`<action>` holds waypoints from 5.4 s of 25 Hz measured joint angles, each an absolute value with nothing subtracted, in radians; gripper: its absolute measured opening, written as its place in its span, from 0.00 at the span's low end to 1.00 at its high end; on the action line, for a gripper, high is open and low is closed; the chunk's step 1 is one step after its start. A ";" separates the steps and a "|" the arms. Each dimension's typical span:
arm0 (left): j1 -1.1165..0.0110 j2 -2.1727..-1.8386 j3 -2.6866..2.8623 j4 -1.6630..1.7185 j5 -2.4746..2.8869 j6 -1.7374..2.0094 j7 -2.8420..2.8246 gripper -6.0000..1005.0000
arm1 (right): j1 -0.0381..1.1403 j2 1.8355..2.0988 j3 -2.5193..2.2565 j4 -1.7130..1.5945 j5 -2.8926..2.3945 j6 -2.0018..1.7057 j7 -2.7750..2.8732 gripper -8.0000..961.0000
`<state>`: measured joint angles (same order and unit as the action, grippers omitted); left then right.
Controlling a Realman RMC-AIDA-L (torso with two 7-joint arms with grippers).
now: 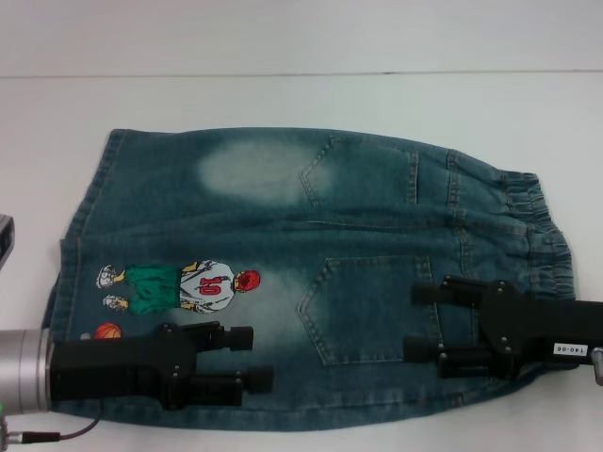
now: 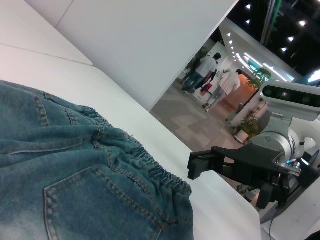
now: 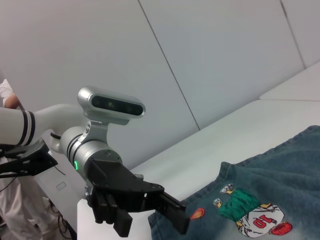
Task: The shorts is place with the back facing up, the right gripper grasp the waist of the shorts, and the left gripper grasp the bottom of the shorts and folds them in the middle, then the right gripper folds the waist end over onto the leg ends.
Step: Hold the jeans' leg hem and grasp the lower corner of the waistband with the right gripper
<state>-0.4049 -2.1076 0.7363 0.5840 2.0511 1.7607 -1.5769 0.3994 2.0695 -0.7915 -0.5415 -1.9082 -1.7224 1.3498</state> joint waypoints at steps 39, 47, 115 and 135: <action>-0.417 -2.008 0.471 0.858 2.415 1.743 -1.811 0.85 | 0.394 2.069 -0.773 -0.537 -1.901 -1.702 1.351 0.97; -0.440 -1.997 0.464 0.923 2.523 1.748 -1.894 0.85 | 0.393 2.069 -0.756 -0.537 -1.905 -1.701 1.350 0.97; -0.530 -2.006 0.505 0.865 2.714 1.760 -1.973 0.59 | 0.371 2.058 -0.722 -0.541 -1.900 -1.698 1.348 0.96; -0.555 -1.997 0.504 0.826 2.687 1.804 -1.968 0.11 | 0.318 2.063 -0.646 -0.543 -1.899 -1.716 1.317 0.96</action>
<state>-0.5554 -1.9969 0.5038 0.8261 2.6872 1.8037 -1.9681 0.3181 2.0625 -0.6458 -0.5426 -1.8988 -1.7160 1.3174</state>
